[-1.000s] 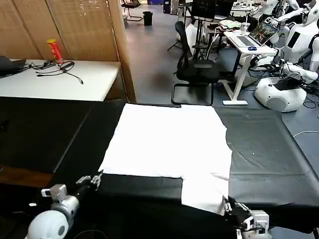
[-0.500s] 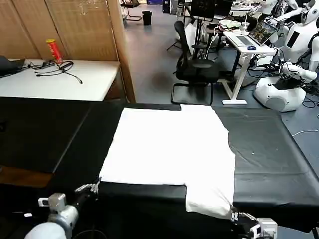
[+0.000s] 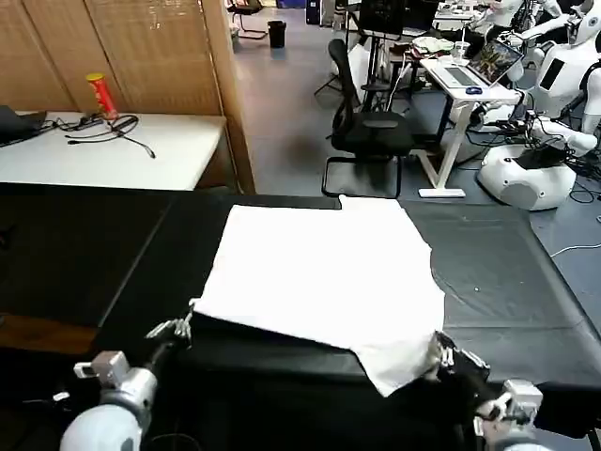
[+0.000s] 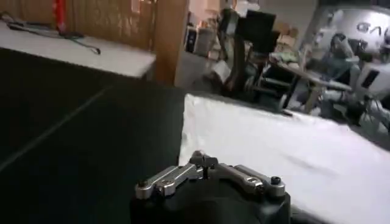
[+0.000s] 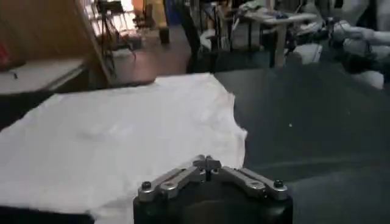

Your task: Fold and organize the clothes.

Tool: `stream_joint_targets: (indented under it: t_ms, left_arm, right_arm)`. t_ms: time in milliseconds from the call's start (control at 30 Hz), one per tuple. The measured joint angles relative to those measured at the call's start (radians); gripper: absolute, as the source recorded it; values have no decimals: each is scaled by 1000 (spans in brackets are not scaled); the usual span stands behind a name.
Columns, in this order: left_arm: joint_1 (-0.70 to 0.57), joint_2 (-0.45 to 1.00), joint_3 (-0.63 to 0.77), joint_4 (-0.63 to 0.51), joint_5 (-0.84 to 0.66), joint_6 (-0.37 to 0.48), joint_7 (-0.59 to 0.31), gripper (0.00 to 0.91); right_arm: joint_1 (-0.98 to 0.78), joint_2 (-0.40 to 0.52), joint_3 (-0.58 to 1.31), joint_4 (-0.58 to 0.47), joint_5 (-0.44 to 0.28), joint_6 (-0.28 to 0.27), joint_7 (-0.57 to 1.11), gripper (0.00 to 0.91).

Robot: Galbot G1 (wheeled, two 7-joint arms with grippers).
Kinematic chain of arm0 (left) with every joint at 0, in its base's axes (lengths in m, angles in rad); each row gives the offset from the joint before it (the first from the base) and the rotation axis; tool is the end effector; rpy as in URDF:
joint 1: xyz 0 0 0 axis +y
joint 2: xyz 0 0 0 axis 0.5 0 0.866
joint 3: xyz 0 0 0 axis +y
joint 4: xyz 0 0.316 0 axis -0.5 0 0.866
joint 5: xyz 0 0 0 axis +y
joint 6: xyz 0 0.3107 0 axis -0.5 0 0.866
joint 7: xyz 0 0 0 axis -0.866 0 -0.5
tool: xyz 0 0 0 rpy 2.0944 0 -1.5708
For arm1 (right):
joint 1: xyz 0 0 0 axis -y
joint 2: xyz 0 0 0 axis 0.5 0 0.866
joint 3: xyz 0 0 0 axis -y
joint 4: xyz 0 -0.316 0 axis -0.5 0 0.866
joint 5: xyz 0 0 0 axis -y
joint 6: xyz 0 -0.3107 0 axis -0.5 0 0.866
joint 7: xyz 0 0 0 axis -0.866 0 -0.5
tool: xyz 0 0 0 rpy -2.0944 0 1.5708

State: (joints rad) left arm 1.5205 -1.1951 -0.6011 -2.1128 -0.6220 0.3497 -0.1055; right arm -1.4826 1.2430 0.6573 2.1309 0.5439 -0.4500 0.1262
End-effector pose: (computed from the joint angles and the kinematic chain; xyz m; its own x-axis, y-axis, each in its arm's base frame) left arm 0.1736 0.0763 -0.2432 -0.9481 0.1050 0.3000 0.0388 0.9750 -0.2186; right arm 0.1810 -0.0818 -0.2294 -0.9463 -0.0181 0.3228 0.0307 0.9889 0.1454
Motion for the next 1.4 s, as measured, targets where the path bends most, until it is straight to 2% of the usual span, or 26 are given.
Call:
stream_joint_targets:
  t_ms: [300, 633, 933, 1167, 1200, 1233, 1267, 1400]
  left_arm:
    - [-117, -32, 35, 112, 72, -39, 15, 0]
    - [-227, -5, 80, 251, 152, -84, 32, 0]
    - [-335, 26, 135, 351, 176, -85, 52, 0]
    - [-387, 42, 161, 406, 176, -89, 52, 0]
    - [-392, 42, 166, 411, 176, -89, 52, 0]
    - [-397, 42, 171, 417, 176, -89, 54, 800]
    - [-403, 42, 177, 423, 176, -89, 57, 878]
    - [-425, 40, 195, 445, 182, -86, 52, 878]
  right_arm:
    - [238, -5, -74, -204, -20, 12, -5, 0]
    - [395, -5, -137, -391, -52, 38, -10, 0]
    - [493, 17, -162, -500, -72, 52, -11, 0]
    - [501, 20, -157, -524, -67, 42, -34, 0]
    - [496, 17, -155, -521, -66, 31, -45, 273]
    - [489, 12, -151, -513, -65, 20, -58, 878]
    - [483, 7, -147, -505, -63, 16, -64, 878]
    - [442, -11, -134, -458, -47, -14, -81, 878]
